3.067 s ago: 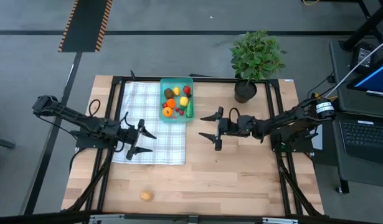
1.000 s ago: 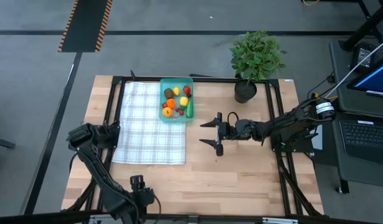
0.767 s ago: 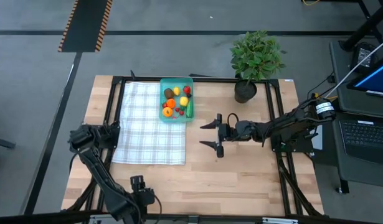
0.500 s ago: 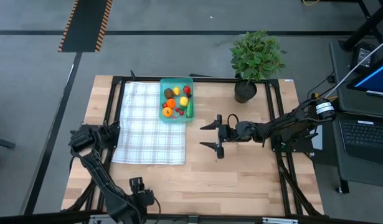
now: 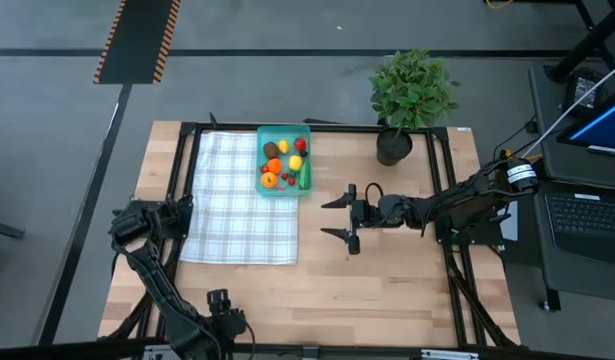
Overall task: Pick and placing Produce into tupperware
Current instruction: Put the brown potato into the blue bin
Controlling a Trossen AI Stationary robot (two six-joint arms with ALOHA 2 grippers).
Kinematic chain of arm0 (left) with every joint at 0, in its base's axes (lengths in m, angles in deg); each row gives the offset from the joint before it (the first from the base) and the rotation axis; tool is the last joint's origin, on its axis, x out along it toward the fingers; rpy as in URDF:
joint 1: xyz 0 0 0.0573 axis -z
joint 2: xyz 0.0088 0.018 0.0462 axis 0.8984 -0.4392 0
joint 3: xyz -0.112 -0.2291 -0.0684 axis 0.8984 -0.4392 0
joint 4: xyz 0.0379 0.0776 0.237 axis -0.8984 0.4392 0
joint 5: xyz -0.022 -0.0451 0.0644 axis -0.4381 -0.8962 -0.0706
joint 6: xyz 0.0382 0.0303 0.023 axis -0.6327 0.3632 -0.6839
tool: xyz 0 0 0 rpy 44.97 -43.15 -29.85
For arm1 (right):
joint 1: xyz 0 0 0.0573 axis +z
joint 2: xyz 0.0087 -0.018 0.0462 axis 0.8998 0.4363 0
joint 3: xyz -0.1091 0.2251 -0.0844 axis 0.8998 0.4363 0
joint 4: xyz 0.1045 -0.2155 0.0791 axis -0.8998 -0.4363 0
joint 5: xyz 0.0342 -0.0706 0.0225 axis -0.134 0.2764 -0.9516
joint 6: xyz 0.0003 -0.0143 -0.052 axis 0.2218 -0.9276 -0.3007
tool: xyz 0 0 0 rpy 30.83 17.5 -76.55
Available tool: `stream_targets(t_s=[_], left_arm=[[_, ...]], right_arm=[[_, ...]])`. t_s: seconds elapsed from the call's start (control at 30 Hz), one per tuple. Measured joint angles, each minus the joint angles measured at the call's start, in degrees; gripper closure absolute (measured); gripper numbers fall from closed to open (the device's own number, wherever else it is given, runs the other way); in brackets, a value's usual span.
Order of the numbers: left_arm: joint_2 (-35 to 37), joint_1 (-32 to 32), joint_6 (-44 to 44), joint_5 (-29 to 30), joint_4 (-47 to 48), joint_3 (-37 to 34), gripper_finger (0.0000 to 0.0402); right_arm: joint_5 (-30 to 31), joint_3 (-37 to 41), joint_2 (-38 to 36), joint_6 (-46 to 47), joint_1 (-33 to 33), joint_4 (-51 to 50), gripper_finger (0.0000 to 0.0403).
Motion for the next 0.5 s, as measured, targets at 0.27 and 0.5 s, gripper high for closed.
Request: stream_targets(t_s=[0.27, 0.5], left_arm=[[0.1, -0.2, 0.4, 0.2, 0.4, -1.1, 0.0127], [0.1, -0.9, 4.2, 0.2, 0.0, -2.7, 0.0127]], right_arm=[[0.0, 0.0, 0.0, 0.2, 0.0, 0.0, 0.0087], [0.0, 0.0, 0.0, 0.2, 0.0, 0.0, 0.0087]])
